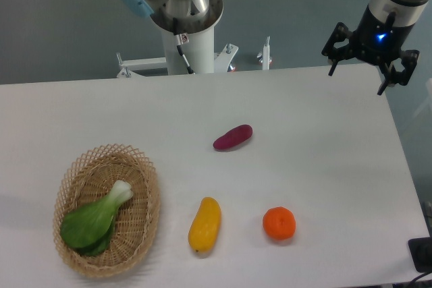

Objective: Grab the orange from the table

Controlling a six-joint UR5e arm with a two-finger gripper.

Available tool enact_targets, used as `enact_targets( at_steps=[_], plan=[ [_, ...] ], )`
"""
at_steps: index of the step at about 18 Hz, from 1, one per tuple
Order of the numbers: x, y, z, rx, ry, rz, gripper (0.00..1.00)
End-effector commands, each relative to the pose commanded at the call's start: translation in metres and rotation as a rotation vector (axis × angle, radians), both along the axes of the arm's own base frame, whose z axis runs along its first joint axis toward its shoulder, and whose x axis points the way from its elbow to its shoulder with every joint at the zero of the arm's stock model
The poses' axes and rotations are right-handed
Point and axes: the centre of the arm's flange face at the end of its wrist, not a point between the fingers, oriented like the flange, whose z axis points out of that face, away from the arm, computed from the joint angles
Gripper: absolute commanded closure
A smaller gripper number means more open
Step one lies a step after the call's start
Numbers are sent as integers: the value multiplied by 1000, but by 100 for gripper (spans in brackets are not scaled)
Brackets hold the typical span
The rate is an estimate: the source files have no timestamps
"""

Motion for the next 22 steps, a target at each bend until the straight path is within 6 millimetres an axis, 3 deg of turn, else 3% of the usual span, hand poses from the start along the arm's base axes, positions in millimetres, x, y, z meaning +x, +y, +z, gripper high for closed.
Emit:
enact_targets(
  at_steps=[6, 10, 12, 15, 20, 22],
  plan=[
    [2, 3, -9, 3, -1, -2, 0],
    [0, 16, -16, 14, 8, 72, 0],
    [8, 54, -29, 31, 28, 129, 0],
    [19, 123, -71, 56, 33, 258, 0],
    [21, 178, -125, 69, 23, 237, 0],
    [21, 190, -148, 64, 17, 219, 0]
  ],
)
